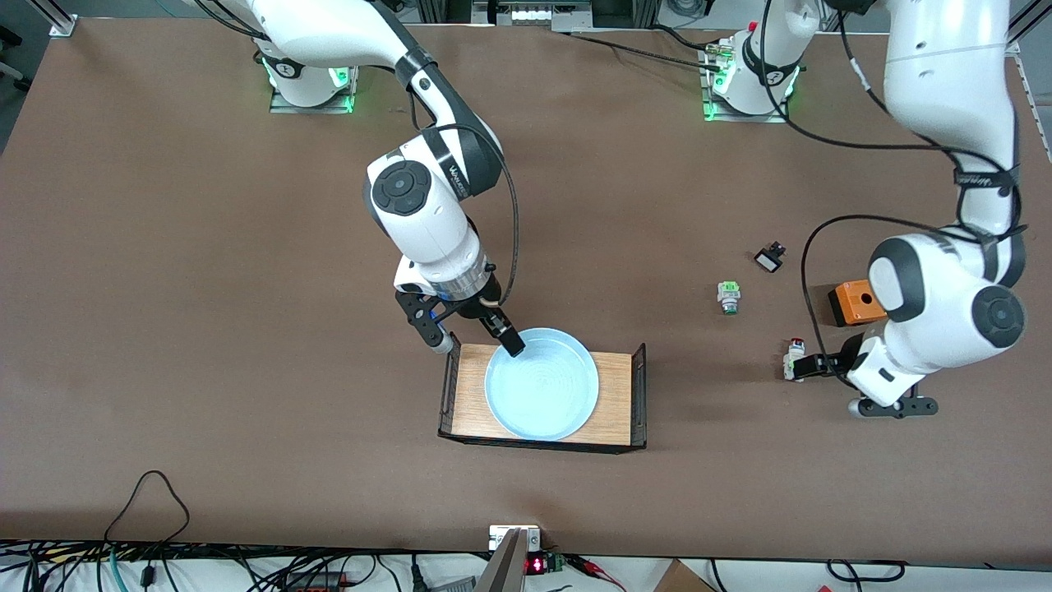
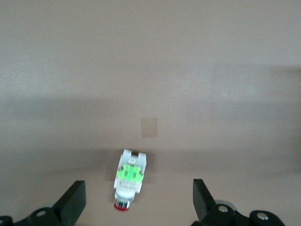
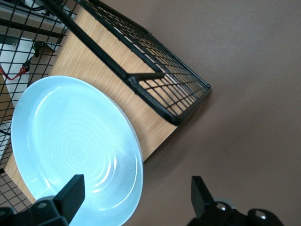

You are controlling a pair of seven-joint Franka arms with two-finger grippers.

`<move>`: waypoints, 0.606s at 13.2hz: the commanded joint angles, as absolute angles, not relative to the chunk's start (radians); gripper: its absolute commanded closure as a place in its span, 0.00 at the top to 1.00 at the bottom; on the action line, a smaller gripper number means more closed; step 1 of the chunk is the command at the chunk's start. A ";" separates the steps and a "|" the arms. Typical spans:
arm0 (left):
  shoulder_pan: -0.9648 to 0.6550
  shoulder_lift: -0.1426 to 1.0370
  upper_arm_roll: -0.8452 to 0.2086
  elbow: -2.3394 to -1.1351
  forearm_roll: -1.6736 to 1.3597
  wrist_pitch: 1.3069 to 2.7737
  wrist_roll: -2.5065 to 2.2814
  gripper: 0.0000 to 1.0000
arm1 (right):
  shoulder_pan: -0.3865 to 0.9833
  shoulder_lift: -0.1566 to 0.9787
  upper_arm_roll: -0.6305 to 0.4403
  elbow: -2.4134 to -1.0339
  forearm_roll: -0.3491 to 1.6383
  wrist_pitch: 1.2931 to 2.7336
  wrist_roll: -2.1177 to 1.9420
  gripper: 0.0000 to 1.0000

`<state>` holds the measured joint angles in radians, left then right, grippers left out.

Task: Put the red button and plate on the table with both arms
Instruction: 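Open the left gripper and withdraw while the right gripper grips the plate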

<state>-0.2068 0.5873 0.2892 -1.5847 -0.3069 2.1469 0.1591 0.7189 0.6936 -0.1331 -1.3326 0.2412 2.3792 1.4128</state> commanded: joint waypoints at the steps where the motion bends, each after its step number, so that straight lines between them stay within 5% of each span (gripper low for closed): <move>1: -0.206 0.479 0.288 -1.605 -0.224 2.063 0.178 1.00 | 0.718 0.718 -0.138 -1.302 0.272 2.381 1.411 1.00; 6: -0.215 0.289 0.282 -1.595 -0.043 1.859 0.078 1.00 | 0.716 0.745 -0.138 -1.302 0.270 2.414 1.413 0.97; 8: -0.213 0.227 0.282 -1.589 -0.018 1.794 0.072 1.00 | 0.718 0.746 -0.140 -1.304 0.271 2.411 1.416 0.84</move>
